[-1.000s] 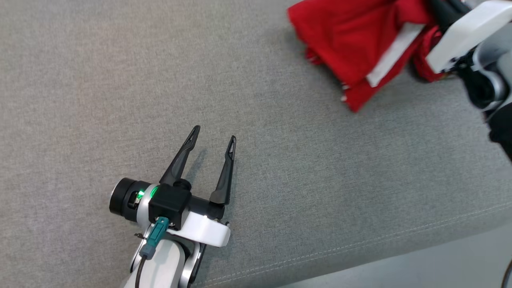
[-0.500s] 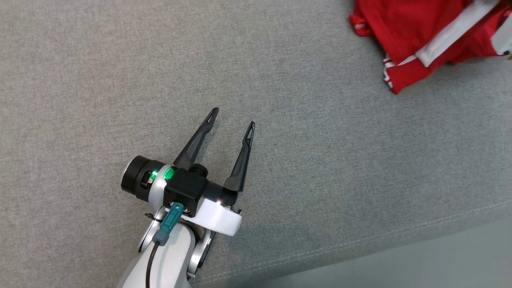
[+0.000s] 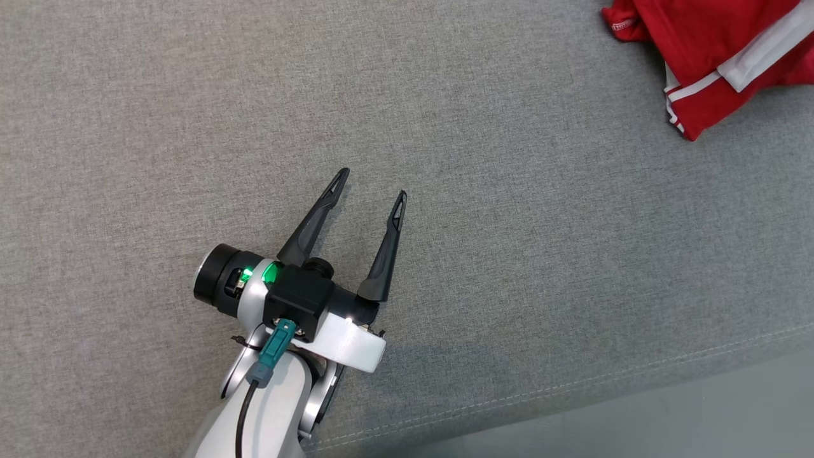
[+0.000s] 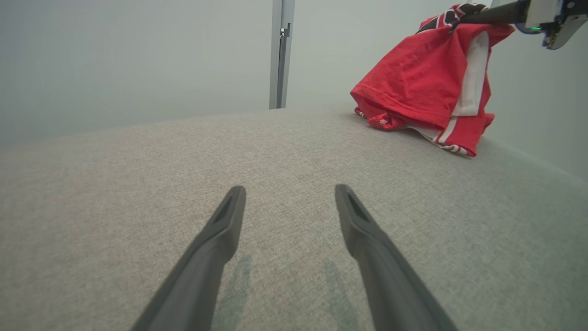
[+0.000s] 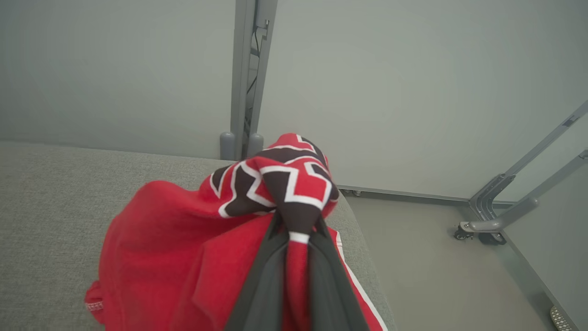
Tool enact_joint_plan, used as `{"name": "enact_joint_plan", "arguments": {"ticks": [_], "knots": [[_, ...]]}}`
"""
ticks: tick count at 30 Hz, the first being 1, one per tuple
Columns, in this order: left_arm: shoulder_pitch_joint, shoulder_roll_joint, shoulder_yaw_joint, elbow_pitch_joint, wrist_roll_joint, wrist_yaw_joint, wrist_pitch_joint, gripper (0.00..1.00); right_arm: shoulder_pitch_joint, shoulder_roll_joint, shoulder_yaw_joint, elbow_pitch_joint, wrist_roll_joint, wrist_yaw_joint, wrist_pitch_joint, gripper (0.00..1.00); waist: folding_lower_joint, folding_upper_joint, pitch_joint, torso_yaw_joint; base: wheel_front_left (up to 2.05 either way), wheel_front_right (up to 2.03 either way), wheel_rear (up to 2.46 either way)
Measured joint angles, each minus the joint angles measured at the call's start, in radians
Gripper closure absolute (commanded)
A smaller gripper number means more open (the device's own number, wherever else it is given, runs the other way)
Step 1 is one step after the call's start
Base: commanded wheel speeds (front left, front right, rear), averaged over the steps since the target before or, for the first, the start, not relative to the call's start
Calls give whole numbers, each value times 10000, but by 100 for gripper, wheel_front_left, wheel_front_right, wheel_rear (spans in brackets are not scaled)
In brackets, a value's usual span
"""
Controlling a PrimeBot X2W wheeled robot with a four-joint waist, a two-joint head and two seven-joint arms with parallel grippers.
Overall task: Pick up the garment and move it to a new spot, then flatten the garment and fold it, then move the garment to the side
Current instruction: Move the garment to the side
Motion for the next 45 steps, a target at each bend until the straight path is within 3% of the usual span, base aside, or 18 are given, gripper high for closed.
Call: {"name": "enact_joint_plan", "arguments": {"ticks": [3,4,5,6,14,20,36,42,45], "knots": [[0,-2,-4,2,2,0,0,0,0,4,38,284,-84,0,-75,100,0,0,-14,23,0,0,0],[0,-2,-8,4,2,0,0,0,3,4,38,414,-105,0,-75,94,0,0,-22,44,0,0,0],[0,-2,-15,4,2,0,0,0,4,6,33,564,-109,0,-75,52,0,0,-34,68,0,0,0],[0,0,-21,4,2,0,0,0,8,6,33,685,-138,0,-75,0,0,0,-52,94,0,0,0],[32,-2,8,4,-27,15,0,0,-59,188,-130,1152,-1275,0,-82,0,0,0,-447,158,0,0,0],[256,-8,146,-121,-322,174,0,0,116,961,-1022,366,-1937,0,-88,0,0,0,-1016,173,0,0,0],[2012,-17,903,-236,-1335,828,0,0,4364,2201,-2665,-1862,-3147,0,-102,0,0,0,-3195,822,0,0,0],[2488,-17,1164,-130,-1524,892,2,0,5699,2351,-3969,-2976,-3992,0,-104,0,0,1,-3906,1065,0,0,0],[2871,-15,1310,-111,-1685,907,2,0,7101,2686,-5210,-4059,-5020,0,-104,0,0,0,-4438,1240,0,0,0]]}}
